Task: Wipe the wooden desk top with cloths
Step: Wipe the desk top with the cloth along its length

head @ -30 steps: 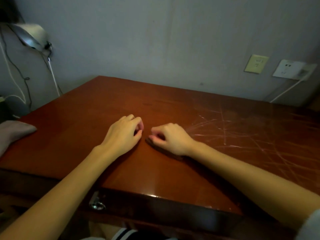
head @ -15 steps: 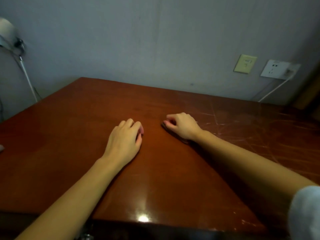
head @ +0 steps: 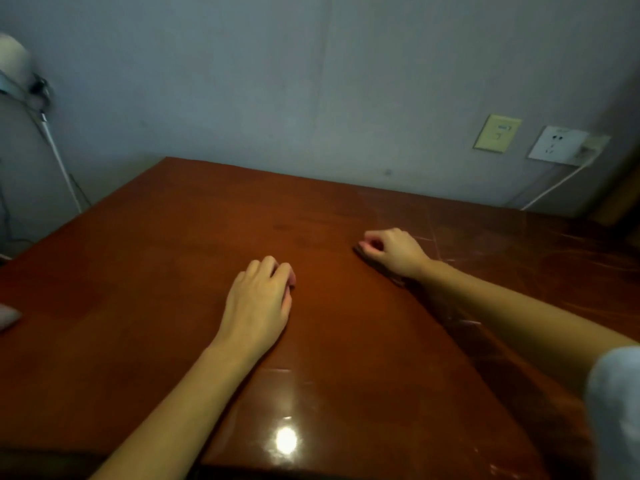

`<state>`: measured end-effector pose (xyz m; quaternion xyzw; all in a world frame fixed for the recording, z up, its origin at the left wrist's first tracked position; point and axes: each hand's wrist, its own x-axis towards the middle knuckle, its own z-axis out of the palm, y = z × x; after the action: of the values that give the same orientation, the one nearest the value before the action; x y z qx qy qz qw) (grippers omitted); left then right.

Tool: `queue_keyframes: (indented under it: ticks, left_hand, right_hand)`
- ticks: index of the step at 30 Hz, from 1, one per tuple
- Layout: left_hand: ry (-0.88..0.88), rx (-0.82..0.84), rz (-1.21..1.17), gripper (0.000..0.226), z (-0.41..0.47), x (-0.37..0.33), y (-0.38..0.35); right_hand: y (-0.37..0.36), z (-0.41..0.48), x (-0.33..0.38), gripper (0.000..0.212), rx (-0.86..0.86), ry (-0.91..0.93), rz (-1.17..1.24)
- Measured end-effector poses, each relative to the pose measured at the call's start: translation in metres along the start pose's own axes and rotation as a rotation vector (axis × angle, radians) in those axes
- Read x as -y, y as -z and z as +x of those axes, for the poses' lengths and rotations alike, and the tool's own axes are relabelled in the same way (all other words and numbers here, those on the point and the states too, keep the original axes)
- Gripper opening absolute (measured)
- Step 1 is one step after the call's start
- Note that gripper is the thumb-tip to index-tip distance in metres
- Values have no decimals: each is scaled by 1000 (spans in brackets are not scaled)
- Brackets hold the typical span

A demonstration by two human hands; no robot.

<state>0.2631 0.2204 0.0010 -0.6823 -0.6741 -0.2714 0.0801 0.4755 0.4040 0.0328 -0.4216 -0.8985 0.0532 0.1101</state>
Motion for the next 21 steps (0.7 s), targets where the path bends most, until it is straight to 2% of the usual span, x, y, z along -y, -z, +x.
queue_keyframes:
  ticks: [3,7,9,11,13,17,21]
  left_hand:
    - [-4,16,10,9,1,0,-1]
    - [-33,75,32,9,13,5,-1]
    - [-62,114,24,10,27,10,-1]
    - [-48,141,-3,10,46,16,-4]
    - [-14,156,-15,11,66,23,-10]
    - [35,139,-25,8,92,29,-26]
    - [34,96,-21,5,114,27,-43]
  right_hand:
    - [-13,25,25,29,-30,30,-30]
    - [-20,5,59,29,10,316,19]
    - [-17,-14,58,28,69,464,67]
    - [-11,-24,40,27,125,527,104]
    - [-5,-16,9,28,131,476,100]
    - [4,32,-52,30,44,191,53]
    - [-6,81,-46,28,-10,16,-23]
